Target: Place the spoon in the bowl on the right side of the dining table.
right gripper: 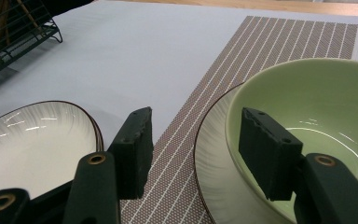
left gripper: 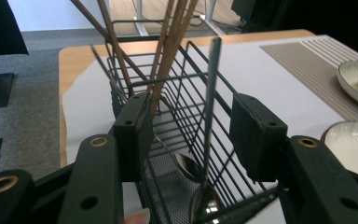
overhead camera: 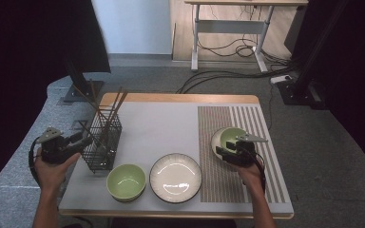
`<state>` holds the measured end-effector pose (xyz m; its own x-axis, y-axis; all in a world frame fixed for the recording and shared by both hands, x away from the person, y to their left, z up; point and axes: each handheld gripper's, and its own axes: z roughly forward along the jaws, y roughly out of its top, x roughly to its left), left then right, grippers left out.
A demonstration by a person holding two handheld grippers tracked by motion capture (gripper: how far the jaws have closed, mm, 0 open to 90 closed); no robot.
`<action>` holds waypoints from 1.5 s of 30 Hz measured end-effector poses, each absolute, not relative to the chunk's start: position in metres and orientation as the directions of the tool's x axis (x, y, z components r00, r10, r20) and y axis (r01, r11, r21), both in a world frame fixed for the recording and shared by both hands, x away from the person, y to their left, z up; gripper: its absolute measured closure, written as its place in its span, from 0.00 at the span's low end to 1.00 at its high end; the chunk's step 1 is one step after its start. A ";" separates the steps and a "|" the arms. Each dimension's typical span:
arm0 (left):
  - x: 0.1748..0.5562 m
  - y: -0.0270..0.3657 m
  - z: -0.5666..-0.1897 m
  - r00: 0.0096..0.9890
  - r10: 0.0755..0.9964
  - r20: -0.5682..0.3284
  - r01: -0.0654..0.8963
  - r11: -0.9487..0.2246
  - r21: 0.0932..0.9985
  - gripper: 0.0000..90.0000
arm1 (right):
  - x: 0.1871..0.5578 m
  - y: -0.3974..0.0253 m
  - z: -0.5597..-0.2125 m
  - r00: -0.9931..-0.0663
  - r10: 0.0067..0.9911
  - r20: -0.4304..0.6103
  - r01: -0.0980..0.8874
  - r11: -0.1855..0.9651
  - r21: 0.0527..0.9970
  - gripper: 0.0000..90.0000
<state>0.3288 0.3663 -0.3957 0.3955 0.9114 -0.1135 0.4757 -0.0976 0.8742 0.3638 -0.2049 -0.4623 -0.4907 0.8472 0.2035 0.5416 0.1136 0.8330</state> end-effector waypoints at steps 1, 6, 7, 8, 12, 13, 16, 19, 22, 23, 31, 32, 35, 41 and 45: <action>0.331 0.367 -0.396 0.397 0.911 -0.116 0.475 -0.095 0.875 0.55 | 0.363 -0.205 -0.462 -0.489 0.848 0.203 0.541 0.112 0.833 0.50; 0.342 0.369 -0.399 0.391 0.912 -0.122 0.487 -0.092 0.869 0.55 | 0.359 -0.211 -0.461 -0.477 0.855 0.206 0.541 0.101 0.835 0.50; 0.342 0.369 -0.399 0.391 0.912 -0.122 0.487 -0.092 0.869 0.55 | 0.359 -0.211 -0.461 -0.477 0.855 0.206 0.541 0.101 0.835 0.50; 0.347 0.369 -0.402 0.386 0.914 -0.125 0.495 -0.091 0.864 0.55 | 0.358 -0.214 -0.461 -0.469 0.859 0.205 0.541 0.096 0.836 0.50; 0.353 0.369 -0.405 0.382 0.916 -0.123 0.501 -0.093 0.860 0.55 | 0.356 -0.216 -0.462 -0.463 0.862 0.205 0.541 0.092 0.836 0.50; 0.355 0.369 -0.406 0.380 0.917 -0.119 0.503 -0.097 0.859 0.55 | 0.356 -0.217 -0.462 -0.460 0.864 0.204 0.540 0.090 0.837 0.50; 0.363 0.372 -0.406 0.374 0.921 -0.114 0.505 -0.099 0.858 0.55 | 0.354 -0.219 -0.462 -0.453 0.868 0.204 0.542 0.087 0.836 0.50; 0.369 0.374 -0.404 0.374 0.919 -0.124 0.504 -0.089 0.859 0.56 | 0.353 -0.222 -0.462 -0.450 0.869 0.205 0.543 0.084 0.836 0.50; 0.372 0.376 -0.401 0.378 0.916 -0.130 0.502 -0.085 0.861 0.58 | 0.352 -0.224 -0.460 -0.444 0.872 0.205 0.540 0.078 0.838 0.50; 0.372 0.376 -0.401 0.378 0.916 -0.130 0.502 -0.085 0.861 0.58 | 0.352 -0.224 -0.460 -0.444 0.872 0.205 0.539 0.077 0.839 0.50; 0.368 0.380 -0.399 0.361 0.923 -0.131 0.498 -0.072 0.864 0.57 | 0.351 -0.226 -0.459 -0.444 0.873 0.203 0.540 0.080 0.838 0.50; 0.368 0.381 -0.399 0.355 0.926 -0.127 0.498 -0.072 0.864 0.57 | 0.351 -0.226 -0.460 -0.444 0.873 0.203 0.542 0.081 0.837 0.50; 0.368 0.381 -0.398 0.347 0.929 -0.129 0.496 -0.065 0.866 0.57 | 0.352 -0.226 -0.461 -0.442 0.873 0.204 0.545 0.082 0.834 0.50; 0.367 0.384 -0.396 0.342 0.930 -0.131 0.497 -0.061 0.866 0.57 | 0.352 -0.227 -0.462 -0.438 0.875 0.206 0.547 0.078 0.834 0.50; 0.367 0.386 -0.397 0.335 0.933 -0.133 0.499 -0.056 0.865 0.57 | 0.353 -0.227 -0.462 -0.440 0.875 0.204 0.548 0.082 0.832 0.50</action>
